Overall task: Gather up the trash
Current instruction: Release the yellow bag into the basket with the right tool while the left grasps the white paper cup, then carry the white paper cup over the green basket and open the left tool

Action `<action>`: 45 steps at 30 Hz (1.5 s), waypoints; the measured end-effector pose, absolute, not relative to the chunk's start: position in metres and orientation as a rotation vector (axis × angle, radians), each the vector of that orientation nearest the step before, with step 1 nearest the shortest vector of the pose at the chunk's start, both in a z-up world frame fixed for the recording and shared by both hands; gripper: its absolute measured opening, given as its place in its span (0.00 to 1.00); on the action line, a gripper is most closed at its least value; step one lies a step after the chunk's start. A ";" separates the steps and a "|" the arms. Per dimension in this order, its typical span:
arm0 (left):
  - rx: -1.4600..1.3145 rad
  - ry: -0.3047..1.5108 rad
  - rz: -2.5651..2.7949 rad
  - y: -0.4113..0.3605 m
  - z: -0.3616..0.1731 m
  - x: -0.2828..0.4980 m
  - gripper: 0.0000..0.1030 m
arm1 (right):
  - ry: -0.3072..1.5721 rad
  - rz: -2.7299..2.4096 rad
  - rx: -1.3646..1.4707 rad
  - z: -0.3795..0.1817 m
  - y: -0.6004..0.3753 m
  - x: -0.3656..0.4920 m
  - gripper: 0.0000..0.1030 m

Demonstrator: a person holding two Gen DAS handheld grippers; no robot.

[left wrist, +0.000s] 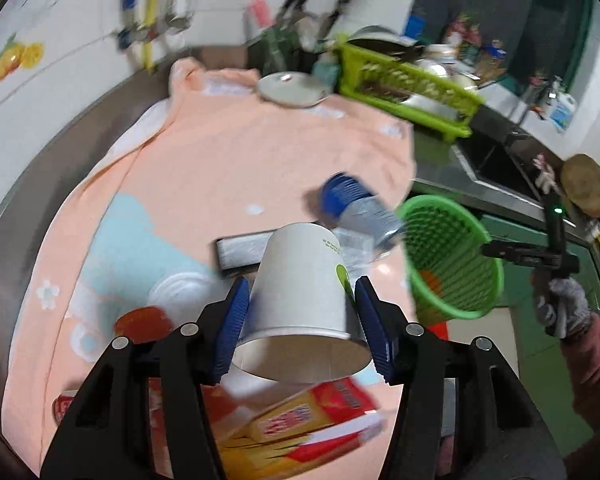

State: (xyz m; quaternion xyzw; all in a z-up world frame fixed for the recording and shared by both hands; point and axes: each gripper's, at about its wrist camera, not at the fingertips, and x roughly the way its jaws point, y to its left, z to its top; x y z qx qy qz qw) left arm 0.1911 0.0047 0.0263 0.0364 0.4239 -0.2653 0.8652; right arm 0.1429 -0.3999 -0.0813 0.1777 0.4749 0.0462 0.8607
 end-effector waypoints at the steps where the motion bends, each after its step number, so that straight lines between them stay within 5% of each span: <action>1: 0.079 0.882 -0.567 -0.002 0.029 0.188 0.53 | 0.993 0.096 0.373 -0.080 -0.402 0.141 0.74; 12: 0.074 0.902 -0.736 -0.137 0.014 0.177 0.53 | 0.914 0.066 0.343 -0.057 -0.425 0.115 0.74; 24: 0.079 1.127 -0.713 -0.278 -0.093 0.209 0.53 | 0.838 0.024 0.352 -0.052 -0.470 0.083 0.74; 35: 0.094 1.211 -0.683 -0.329 -0.142 0.214 0.56 | 0.845 0.014 0.359 -0.071 -0.488 0.072 0.74; 45: 0.074 1.148 -0.684 -0.308 -0.116 0.205 0.56 | 0.833 0.027 0.354 -0.065 -0.482 0.070 0.74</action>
